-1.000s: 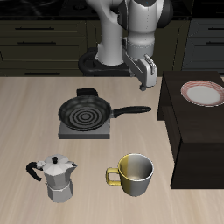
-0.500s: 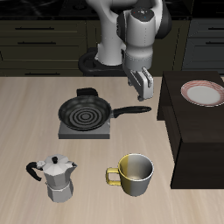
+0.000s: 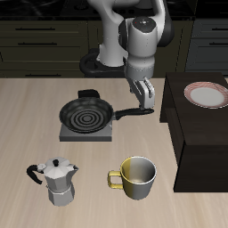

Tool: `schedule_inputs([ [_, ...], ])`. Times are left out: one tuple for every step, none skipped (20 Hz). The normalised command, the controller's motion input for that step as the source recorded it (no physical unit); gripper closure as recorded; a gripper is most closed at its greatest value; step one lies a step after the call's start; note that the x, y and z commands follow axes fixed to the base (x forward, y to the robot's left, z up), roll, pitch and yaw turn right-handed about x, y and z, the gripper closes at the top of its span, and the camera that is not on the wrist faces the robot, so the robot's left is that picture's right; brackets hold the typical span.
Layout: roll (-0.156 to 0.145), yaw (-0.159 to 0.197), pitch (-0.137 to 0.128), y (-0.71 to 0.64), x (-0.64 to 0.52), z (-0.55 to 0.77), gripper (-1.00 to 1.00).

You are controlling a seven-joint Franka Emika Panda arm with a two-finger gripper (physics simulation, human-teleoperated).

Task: Place the frying pan on the top layer of the shelf

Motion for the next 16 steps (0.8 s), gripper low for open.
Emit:
schedule_inputs([
  [0.002,-0.004,0.035,0.02,0.07,-0.26,-1.0],
  [-0.005,-0.002,0.01,0.07,-0.01,-0.1,-1.0],
  [0.0,0.0,0.024,-0.05,0.02,-0.18,-1.0],
  [-0.009,-0.03,0.033,0.05,-0.01,-0.15,-1.0],
  [-0.012,-0.001,-0.004,-0.1,0.03,-0.11,-1.0],
  [-0.017,-0.037,0.047,-0.18,0.05,-0.21,-1.0],
  [-0.011,-0.015,0.006,-0.07,0.06,-0.11,-1.0],
  [-0.016,0.004,0.009,-0.17,0.08,-0.16,-1.0],
  [-0.053,-0.053,0.044,-0.26,0.04,-0.23,-1.0],
  [-0.009,0.014,0.012,-0.18,0.05,-0.18,-1.0],
  [-0.007,-0.034,0.057,-0.17,0.03,-0.25,-1.0],
  [-0.038,-0.012,0.016,-0.15,0.02,-0.15,-1.0],
  [-0.025,-0.007,0.032,-0.15,0.01,-0.24,-1.0],
  [-0.017,-0.041,0.022,-0.14,0.01,-0.17,-1.0],
  [-0.022,-0.017,0.026,-0.16,-0.02,-0.24,-1.0],
  [0.0,0.0,0.0,0.02,0.01,0.0,-1.0],
])
